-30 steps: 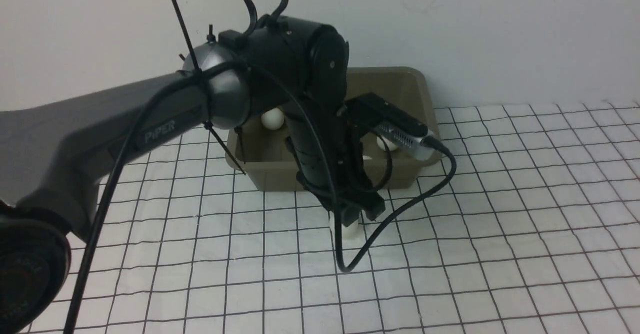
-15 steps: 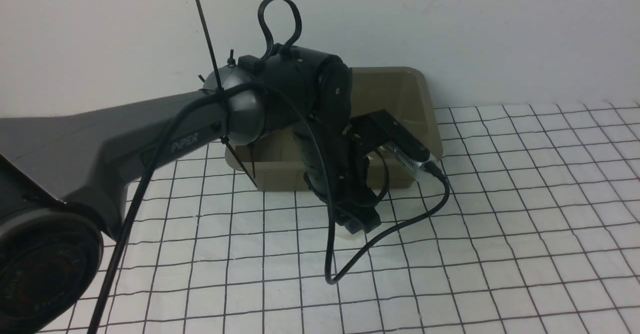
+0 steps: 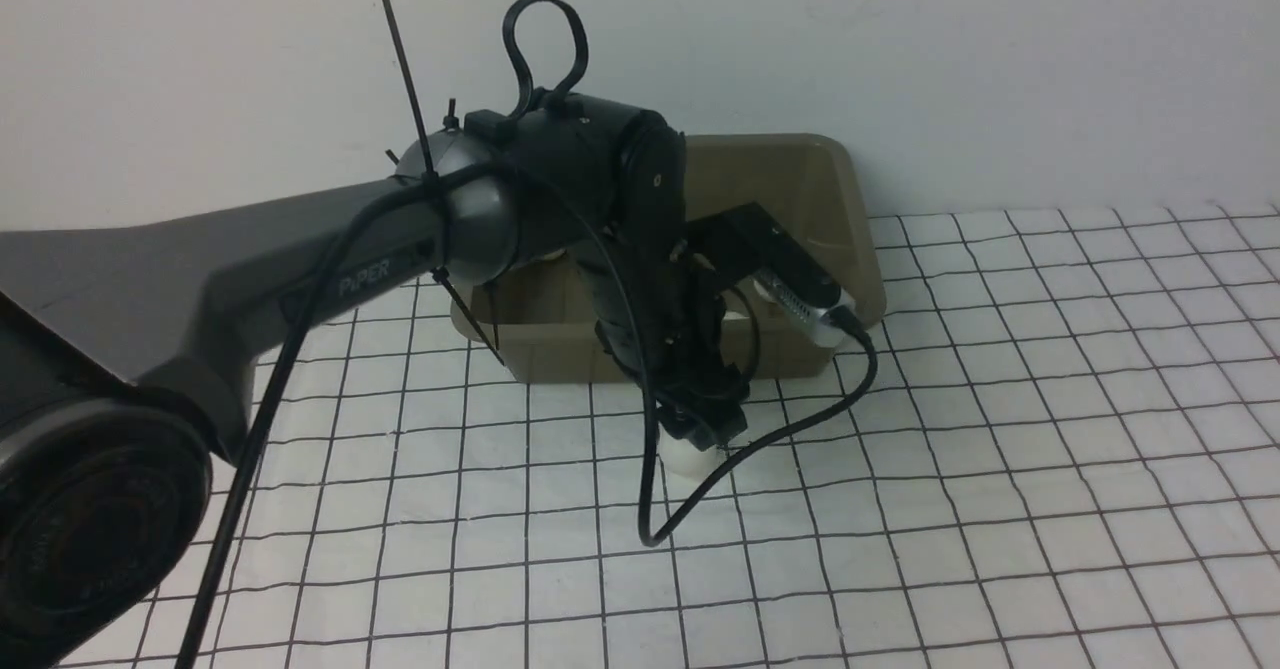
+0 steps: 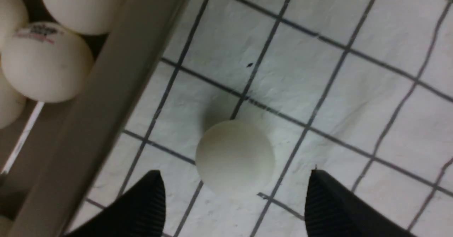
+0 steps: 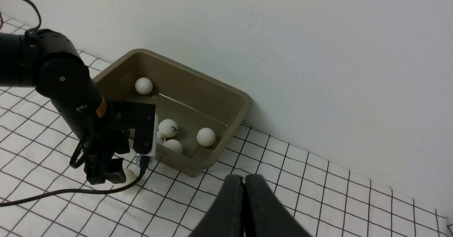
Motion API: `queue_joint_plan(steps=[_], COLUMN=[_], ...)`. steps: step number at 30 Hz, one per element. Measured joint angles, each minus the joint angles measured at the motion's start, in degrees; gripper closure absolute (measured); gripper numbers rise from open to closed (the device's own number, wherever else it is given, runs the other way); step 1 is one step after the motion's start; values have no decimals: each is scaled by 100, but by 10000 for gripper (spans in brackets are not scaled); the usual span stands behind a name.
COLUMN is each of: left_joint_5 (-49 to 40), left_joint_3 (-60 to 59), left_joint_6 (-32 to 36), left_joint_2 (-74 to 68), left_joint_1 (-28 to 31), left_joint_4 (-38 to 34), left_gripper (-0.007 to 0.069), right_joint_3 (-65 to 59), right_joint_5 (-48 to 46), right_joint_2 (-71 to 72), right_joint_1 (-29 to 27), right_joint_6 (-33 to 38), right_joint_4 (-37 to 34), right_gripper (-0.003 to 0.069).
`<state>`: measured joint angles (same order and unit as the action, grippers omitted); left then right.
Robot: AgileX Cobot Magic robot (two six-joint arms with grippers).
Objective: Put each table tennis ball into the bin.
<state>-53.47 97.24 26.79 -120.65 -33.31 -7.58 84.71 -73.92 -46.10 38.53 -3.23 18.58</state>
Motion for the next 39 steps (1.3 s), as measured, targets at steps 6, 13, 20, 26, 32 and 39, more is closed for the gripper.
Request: queue_joint_plan(steps=[6, 13, 20, 26, 32, 39], left_joint_5=[-42, 106, 87, 142, 148, 69], left_joint_3=[0, 0, 10, 62, 74, 85], left_joint_6=[119, 311, 322, 302, 302, 302], left_joint_2=[-270, -388, -498, -530, -544, -544], left_joint_1=[150, 150, 134, 134, 134, 134], left_joint_4=[-345, -716, -736, -655, -655, -650], left_gripper=[153, 153, 154, 279, 307, 307], right_joint_3=[0, 0, 0, 0, 0, 0], right_joint_5=[0, 0, 0, 0, 0, 0], right_joint_2=[0, 0, 0, 0, 0, 0], right_joint_1=[0, 0, 0, 0, 0, 0], right_joint_6=[0, 0, 0, 0, 0, 0], right_joint_4=[0, 73, 98, 103, 116, 116], right_gripper=[676, 676, 676, 676, 676, 676])
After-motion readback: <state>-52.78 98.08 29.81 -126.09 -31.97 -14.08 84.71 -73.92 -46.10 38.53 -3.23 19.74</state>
